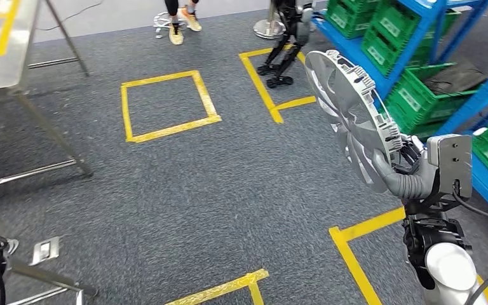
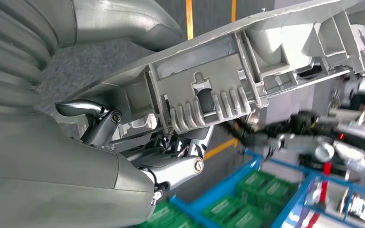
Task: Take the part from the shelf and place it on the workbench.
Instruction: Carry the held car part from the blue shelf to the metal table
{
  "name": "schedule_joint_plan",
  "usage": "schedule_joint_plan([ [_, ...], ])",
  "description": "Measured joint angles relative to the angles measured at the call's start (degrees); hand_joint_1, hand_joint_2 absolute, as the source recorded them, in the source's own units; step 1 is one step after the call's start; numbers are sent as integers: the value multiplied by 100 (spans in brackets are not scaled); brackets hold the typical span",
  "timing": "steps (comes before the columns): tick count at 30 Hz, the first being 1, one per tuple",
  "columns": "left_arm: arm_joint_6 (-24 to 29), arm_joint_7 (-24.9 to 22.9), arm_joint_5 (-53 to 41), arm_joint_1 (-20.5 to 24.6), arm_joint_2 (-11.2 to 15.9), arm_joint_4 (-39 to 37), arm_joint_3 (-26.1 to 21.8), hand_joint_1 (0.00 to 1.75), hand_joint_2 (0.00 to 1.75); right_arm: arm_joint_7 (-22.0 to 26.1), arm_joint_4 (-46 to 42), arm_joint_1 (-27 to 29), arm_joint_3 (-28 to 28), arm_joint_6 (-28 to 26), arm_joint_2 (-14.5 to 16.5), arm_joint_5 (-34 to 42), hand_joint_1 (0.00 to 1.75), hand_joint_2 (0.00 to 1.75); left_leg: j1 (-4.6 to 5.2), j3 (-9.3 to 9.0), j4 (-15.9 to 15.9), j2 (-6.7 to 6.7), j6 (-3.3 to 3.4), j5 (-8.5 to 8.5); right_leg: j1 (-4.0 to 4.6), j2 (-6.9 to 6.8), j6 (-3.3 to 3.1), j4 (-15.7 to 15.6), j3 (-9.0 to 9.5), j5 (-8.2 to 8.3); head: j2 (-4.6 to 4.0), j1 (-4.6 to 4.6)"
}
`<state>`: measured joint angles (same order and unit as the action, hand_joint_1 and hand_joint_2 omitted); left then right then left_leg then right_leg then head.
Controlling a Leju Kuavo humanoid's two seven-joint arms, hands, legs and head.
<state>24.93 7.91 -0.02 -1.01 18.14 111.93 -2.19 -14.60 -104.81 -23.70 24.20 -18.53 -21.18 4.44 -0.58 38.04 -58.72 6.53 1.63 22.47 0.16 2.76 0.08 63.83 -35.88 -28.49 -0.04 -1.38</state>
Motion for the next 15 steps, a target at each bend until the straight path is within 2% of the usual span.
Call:
schedule_joint_plan([
  [2, 32, 1, 61, 22, -1, -22, -3, 0, 0, 28, 4, -39, 0, 0, -7, -3, 175, 175, -27, 47, 8, 145, -50, -49, 25, 163, -67, -434, 220, 107, 0, -3],
  [3, 56, -3, 115, 37, -1, -34, -3, 0, 0, 46, 8, -73, 2, 0, -9, -7, 175, 175, -47, 77, 21, 220, -90, -82, 37, 138, -84, -473, 250, 104, 0, -8],
  [4, 78, -10, 171, 61, 2, -43, -5, 0, 0, 63, 12, -121, 7, 0, -9, -16, 175, 175, -64, 96, 45, 295, -132, -116, 47, 55, -95, -516, 278, 136, 0, -22],
  [5, 96, -14, 212, 89, 4, -51, -3, 0, 0, 68, 20, -181, 14, 1, -4, -29, 175, 175, -61, 129, 48, 272, -159, -131, 43, -31, -102, -580, 306, 179, 0, -30],
  [6, 104, -13, 232, 137, 11, -55, -1, 0, 0, 62, 27, -245, 23, 0, 2, -45, 175, 175, -42, 181, -12, 145, -181, -91, 35, -113, -119, -661, 342, 227, 0, -13],
  [7, 108, -7, 236, 197, 17, -61, 3, 0, 0, 47, 34, -311, 33, -2, 9, -63, 175, 175, -22, 279, -193, -55, -196, 18, 23, -201, -130, -739, 375, 271, 0, 14],
  [8, 108, 1, 232, 246, 19, -69, 13, 0, 0, 28, 40, -363, 42, -4, 15, -82, 175, 175, -17, 425, -491, -298, -203, 180, 21, -281, -137, -782, 391, 297, 0, 45],
  [9, 104, 8, 225, 285, 20, -80, 28, 0, 0, 9, 44, -396, 49, -13, 17, -97, 175, 175, -26, 586, -859, -474, -221, 362, 25, -358, -148, -797, 390, 305, 0, 75],
  [10, 98, 15, 219, 303, 15, -93, 47, 0, 0, -10, 51, -416, 53, -24, 18, -108, 175, 175, -49, 734, -1198, -567, -241, 501, 26, -442, -145, -792, 380, 305, 0, 89],
  [11, 90, 23, 214, 304, 9, -108, 70, 0, 0, -28, 62, -419, 56, -39, 17, -116, 175, 175, -75, 805, -1389, -614, -265, 558, 24, -523, -136, -785, 370, 301, 0, 102],
  [12, 80, 31, 209, 303, 5, -121, 93, 0, 0, -46, 73, -413, 57, -54, 15, -122, 175, 175, -101, 772, -1384, -645, -290, 529, 19, -606, -121, -775, 362, 294, 0, 115],
  [13, 67, 42, 199, 305, 2, -130, 114, 0, 0, -65, 82, -403, 57, -66, 11, -126, 175, 175, -125, 611, -1149, -695, -316, 418, 9, -684, -96, -754, 355, 281, 0, 130],
  [15, 36, 69, 163, 311, -2, -139, 155, 0, 0, -98, 85, -387, 54, -81, -7, -136, 175, 175, -142, 137, -426, -908, -348, 227, 1, -824, -13, -671, 329, 224, 0, 162],
])
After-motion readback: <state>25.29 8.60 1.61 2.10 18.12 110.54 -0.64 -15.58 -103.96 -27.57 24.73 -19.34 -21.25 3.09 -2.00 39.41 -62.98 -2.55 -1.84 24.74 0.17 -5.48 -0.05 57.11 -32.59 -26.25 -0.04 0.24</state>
